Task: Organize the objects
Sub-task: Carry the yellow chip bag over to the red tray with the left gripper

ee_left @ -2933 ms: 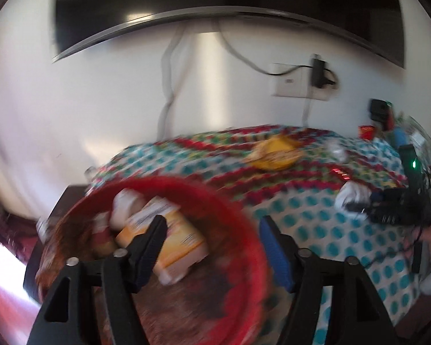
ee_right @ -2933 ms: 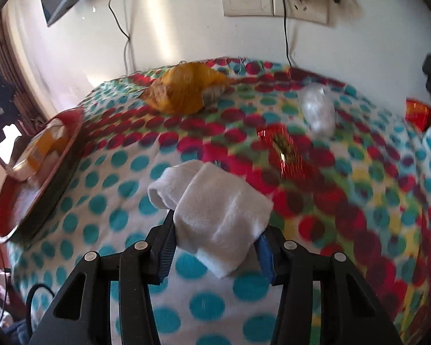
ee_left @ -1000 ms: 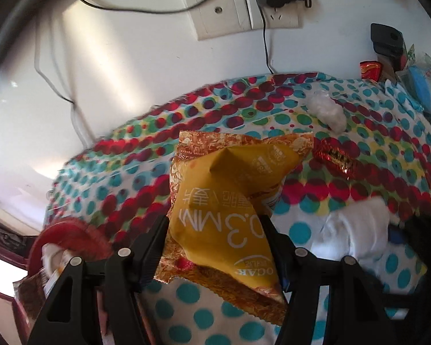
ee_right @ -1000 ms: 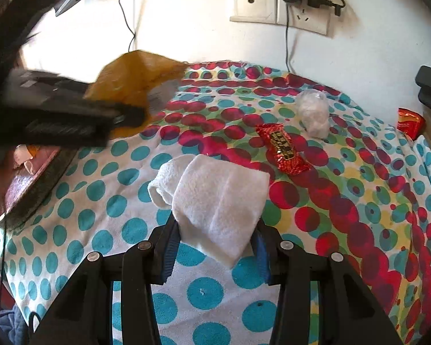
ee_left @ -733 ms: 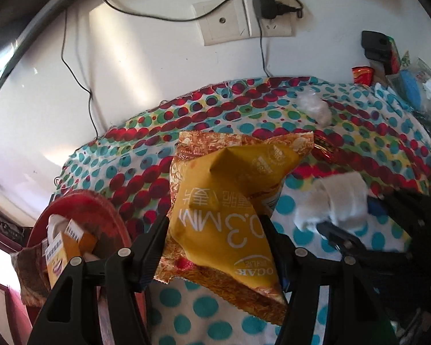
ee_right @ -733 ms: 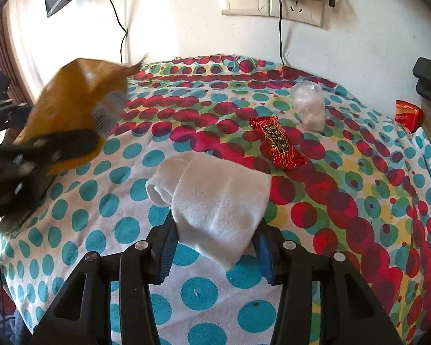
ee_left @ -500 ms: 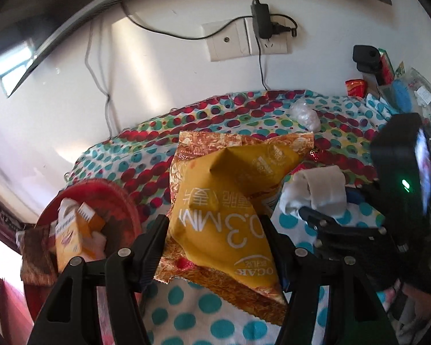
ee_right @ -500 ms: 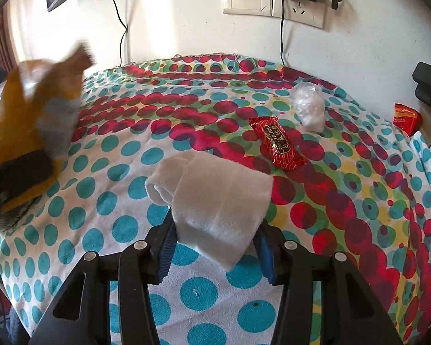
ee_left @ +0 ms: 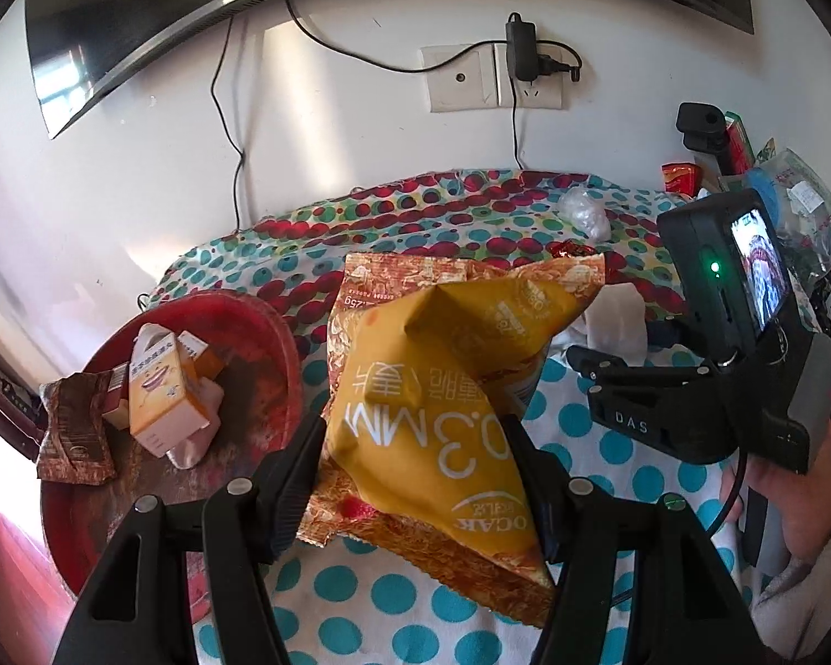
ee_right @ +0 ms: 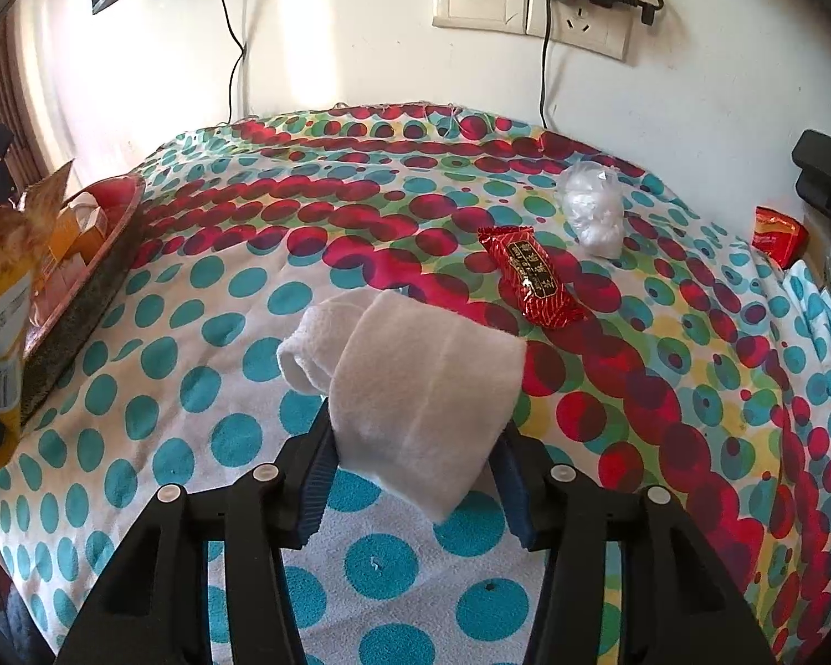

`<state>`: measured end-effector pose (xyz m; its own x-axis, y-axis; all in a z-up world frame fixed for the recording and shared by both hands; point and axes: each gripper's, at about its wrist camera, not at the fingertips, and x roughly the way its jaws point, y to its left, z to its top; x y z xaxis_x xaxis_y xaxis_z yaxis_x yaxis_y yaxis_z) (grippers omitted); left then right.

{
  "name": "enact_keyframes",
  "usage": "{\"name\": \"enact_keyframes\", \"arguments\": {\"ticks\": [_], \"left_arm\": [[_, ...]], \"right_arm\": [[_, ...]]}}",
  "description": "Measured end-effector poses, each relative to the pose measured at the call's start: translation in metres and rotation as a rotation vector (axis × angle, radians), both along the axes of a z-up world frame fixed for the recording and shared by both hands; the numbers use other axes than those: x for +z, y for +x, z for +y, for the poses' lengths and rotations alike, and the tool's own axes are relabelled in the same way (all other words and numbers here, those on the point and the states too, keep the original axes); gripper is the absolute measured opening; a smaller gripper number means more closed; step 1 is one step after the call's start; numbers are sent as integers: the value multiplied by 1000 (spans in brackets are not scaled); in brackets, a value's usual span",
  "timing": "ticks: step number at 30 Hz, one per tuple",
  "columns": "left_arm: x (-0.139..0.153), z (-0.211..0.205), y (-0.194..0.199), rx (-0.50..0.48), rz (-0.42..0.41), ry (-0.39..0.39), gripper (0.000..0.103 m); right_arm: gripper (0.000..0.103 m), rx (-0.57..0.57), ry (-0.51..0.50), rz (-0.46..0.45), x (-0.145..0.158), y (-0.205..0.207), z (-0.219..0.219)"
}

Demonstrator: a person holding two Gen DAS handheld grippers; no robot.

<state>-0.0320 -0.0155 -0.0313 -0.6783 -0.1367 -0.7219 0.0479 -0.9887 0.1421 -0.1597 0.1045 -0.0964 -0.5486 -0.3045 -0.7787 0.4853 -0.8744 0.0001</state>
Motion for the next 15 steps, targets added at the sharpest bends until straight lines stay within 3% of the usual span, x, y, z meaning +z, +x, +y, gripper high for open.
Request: {"name": "enact_keyframes", "arguments": {"ticks": [5, 15], "left_arm": [[6, -8, 8, 17, 14, 8, 64], [25, -25, 27, 44, 60, 15, 65]], "right_arm": [[45, 9, 46, 30, 0, 3, -6], [47, 7, 41, 20, -2, 1, -5]]}}
